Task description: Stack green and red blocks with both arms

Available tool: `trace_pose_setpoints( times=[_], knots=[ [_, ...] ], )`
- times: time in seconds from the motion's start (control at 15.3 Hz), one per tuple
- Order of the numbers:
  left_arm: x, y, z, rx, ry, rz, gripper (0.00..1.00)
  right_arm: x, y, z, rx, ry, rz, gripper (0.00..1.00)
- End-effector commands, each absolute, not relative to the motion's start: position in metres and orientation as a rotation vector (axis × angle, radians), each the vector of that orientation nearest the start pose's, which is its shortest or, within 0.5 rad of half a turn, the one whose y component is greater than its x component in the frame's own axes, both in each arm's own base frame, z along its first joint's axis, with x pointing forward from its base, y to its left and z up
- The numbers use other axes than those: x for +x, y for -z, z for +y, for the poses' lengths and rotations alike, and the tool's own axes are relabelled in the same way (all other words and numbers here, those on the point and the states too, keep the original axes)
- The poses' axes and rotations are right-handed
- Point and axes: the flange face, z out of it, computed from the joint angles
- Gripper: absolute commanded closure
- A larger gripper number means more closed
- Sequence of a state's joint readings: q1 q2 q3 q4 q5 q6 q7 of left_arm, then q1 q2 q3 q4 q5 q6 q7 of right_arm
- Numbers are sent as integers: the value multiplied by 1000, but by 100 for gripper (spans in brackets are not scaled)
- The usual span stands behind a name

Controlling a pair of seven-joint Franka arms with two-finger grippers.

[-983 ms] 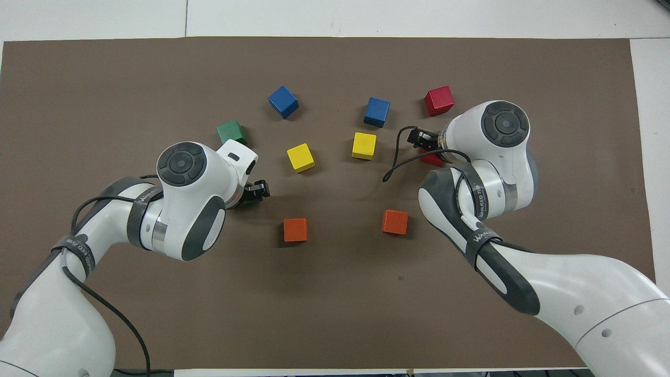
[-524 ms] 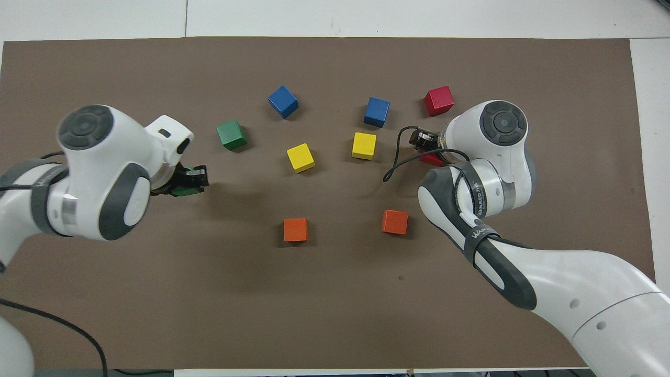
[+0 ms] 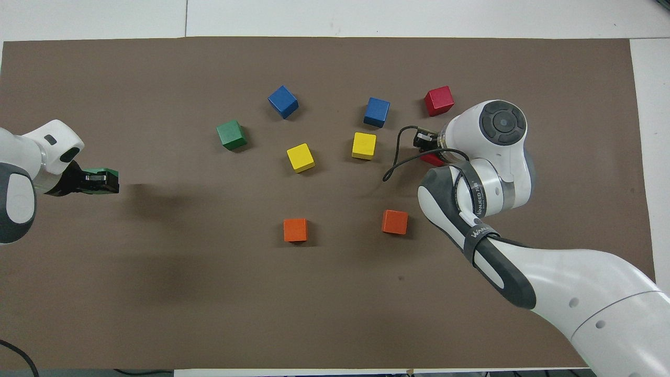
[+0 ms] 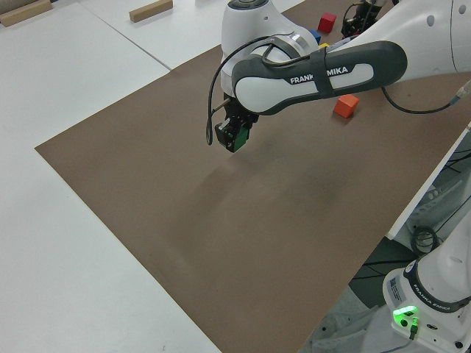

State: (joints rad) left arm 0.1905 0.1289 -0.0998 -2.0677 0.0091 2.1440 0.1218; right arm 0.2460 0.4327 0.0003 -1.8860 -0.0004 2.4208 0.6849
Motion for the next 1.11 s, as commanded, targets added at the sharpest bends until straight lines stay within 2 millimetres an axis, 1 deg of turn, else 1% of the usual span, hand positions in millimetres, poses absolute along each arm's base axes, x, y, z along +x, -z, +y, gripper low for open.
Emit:
trace_pose_setpoints(
  times=[0.0,0.07,0.2,0.26,0.33,0.39,0.46,0.52,0.59,0.66,0.72,0.79,0.85,0.92,0.98,1.05],
  knots=[
    [560,-344,44,-3153,-75,5,100,629,-300,147,-3062,110,558,100],
    [557,-336,42,-3152,-60,7,100,629,-317,138,-3087,108,445,100],
    [556,-323,43,-3154,-48,9,100,629,-342,94,-3119,89,289,100],
    [556,-318,42,-3154,-55,13,100,627,-350,77,-3131,82,193,100],
    [557,-318,43,-3155,-57,13,71,624,-351,59,-3138,73,133,100],
    [557,-319,43,-3154,-50,13,18,621,-346,41,-3143,76,81,100],
    [557,-318,41,-3154,-52,18,0,620,-341,24,-3145,92,35,100],
    [559,-320,43,-3154,-48,18,0,621,-339,14,-3144,125,3,100],
    [563,-326,42,-3154,-31,20,0,620,-331,1,-3146,121,5,100],
    [574,-342,41,-3154,-11,15,0,621,-321,-10,-3148,109,12,100],
    [590,-361,37,-3163,-37,10,0,623,-308,-18,-3149,106,4,100],
    [612,-386,29,-3190,-54,-84,0,624,-299,-25,-3149,108,-3,100],
    [632,-405,-4,-3193,-52,-176,0,625,-292,-26,-3150,111,-13,100],
    [645,-417,-35,-3187,-32,-260,0,625,-289,-28,-3150,111,-8,100],
    [651,-417,-66,-3184,-26,-325,0,626,-287,-30,-3150,113,-6,100],
    [655,-411,-97,-3179,-31,-386,0,627,-284,-31,-3149,127,-3,100]
  ],
)
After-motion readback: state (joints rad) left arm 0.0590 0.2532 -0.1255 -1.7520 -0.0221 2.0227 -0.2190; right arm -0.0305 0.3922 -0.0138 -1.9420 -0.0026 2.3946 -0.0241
